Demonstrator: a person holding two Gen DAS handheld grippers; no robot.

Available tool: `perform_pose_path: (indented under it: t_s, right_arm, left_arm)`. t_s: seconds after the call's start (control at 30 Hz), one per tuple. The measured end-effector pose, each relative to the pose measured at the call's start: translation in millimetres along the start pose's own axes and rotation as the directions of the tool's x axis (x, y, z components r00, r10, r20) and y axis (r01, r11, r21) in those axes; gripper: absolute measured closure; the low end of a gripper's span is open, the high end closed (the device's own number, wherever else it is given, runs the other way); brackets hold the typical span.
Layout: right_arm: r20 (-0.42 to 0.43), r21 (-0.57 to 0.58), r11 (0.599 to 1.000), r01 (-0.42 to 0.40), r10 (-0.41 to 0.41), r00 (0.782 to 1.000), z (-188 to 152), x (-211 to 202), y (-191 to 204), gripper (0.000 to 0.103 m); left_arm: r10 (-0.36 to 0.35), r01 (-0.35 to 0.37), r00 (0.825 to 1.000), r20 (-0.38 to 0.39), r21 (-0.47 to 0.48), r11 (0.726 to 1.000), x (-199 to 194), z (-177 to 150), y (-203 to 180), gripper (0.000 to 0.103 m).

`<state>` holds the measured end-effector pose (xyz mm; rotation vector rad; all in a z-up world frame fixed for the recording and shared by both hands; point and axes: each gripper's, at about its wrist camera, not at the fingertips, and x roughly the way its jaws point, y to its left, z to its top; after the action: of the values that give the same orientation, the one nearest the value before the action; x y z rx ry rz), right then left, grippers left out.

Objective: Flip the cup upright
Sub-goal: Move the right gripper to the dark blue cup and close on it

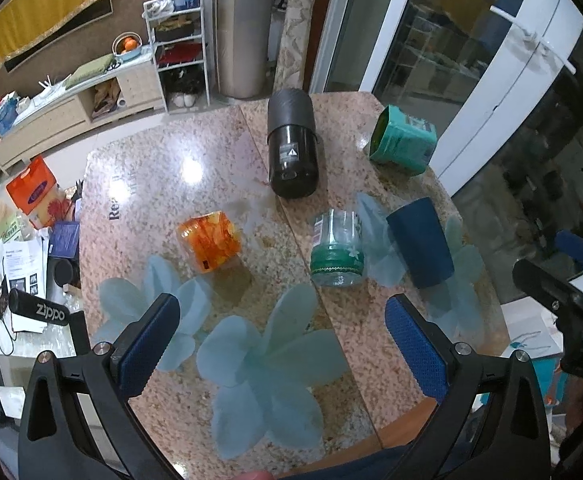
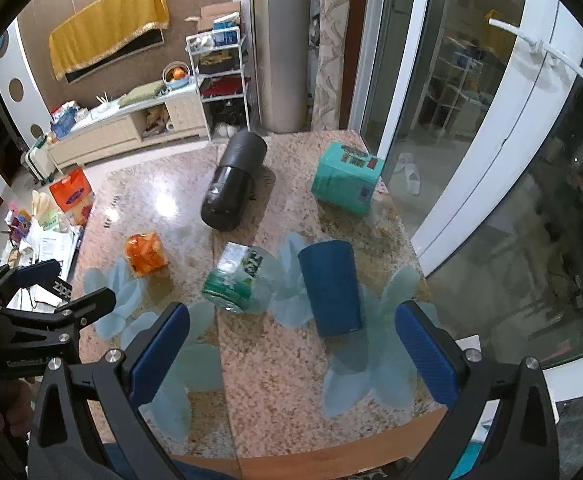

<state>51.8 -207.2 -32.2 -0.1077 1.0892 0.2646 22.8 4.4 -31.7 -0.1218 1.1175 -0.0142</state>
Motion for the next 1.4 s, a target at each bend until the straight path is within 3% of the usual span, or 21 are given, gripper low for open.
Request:
perform_pose_path:
  t_s: [0.17, 0.4, 0.8, 1.1, 1.17, 1.2, 1.27, 1.4]
  right_arm:
    - [-0.075, -0.003, 1.0, -0.01, 0.01, 0.997, 4.4, 25.1, -10.7, 0.0]
    - [-0.199, -0.02, 0.998, -0.054, 0.049, 0.979, 17.1, 68.1, -26.1, 0.0]
    - [-0.371, -0.06, 0.991, -0.117, 0.087, 0.925, 28.0, 152.3, -42.9, 0.0]
    - [-0.495, -0.033, 0.992, -0.123, 0.091, 0.864, 13.4, 204.0, -61.1, 0.001]
    - [-0.512, -0.017, 0.99, -0.139, 0.11, 0.852, 11.3, 210.2, -62.7, 0.021]
    - [-0.523, -0.014, 0.99, -0.139, 0.111, 0.845, 9.8, 213.5, -63.0, 0.027]
    - [-0.54, -0.01, 0.99, -0.139, 0.112, 0.834, 5.5, 217.2, -63.1, 0.032]
    - [-0.523, -0.048, 0.99, -0.13, 0.086, 0.848, 3.9, 210.9, -58.8, 0.039]
  left_arm:
    - [0.038, -0.037, 0.999, -0.039, 0.022, 0.999, 20.1, 1.8, -12.6, 0.0]
    - [0.045, -0.05, 0.989, -0.141, -0.031, 0.998, 62.8, 6.1, -17.0, 0.0]
    - [0.036, -0.068, 0.974, -0.225, -0.134, 0.989, 110.4, 21.0, -12.8, 0.0]
    - [0.055, -0.103, 0.962, -0.268, -0.17, 0.98, 127.5, 21.0, -11.0, 0.0]
    - [0.056, -0.106, 0.961, -0.271, -0.174, 0.979, 128.8, 20.2, -11.2, 0.0]
    - [0.061, -0.111, 0.96, -0.275, -0.172, 0.979, 129.4, 20.3, -11.7, 0.0]
    - [0.068, -0.117, 0.959, -0.276, -0.168, 0.979, 130.1, 20.1, -11.6, 0.0]
    - [0.074, -0.124, 0.959, -0.275, -0.17, 0.978, 128.2, 18.8, -8.9, 0.0]
